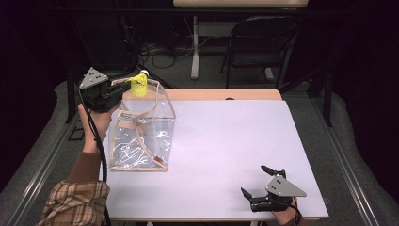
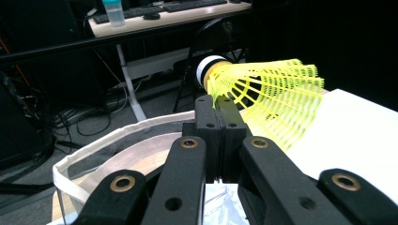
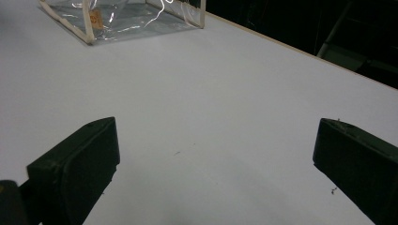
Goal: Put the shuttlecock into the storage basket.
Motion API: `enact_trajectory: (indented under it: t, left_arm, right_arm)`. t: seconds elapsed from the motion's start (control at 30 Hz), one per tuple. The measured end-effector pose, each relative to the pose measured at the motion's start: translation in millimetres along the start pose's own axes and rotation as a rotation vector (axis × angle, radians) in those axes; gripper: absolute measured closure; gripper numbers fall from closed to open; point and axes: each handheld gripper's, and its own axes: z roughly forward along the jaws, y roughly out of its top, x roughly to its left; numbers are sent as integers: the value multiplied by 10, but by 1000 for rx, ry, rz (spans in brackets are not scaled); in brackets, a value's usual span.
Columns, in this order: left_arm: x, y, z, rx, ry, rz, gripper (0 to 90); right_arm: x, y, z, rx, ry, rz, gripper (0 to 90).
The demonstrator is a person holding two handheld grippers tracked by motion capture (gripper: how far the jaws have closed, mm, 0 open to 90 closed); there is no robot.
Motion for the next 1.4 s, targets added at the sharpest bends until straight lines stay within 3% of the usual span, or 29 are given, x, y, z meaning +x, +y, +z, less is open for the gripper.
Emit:
enact_trajectory:
  t: [1.4]
  left_arm:
    - [34, -187, 131, 64, -5, -9, 900]
  right_arm:
    - [-2, -3, 6, -3, 2, 1, 2]
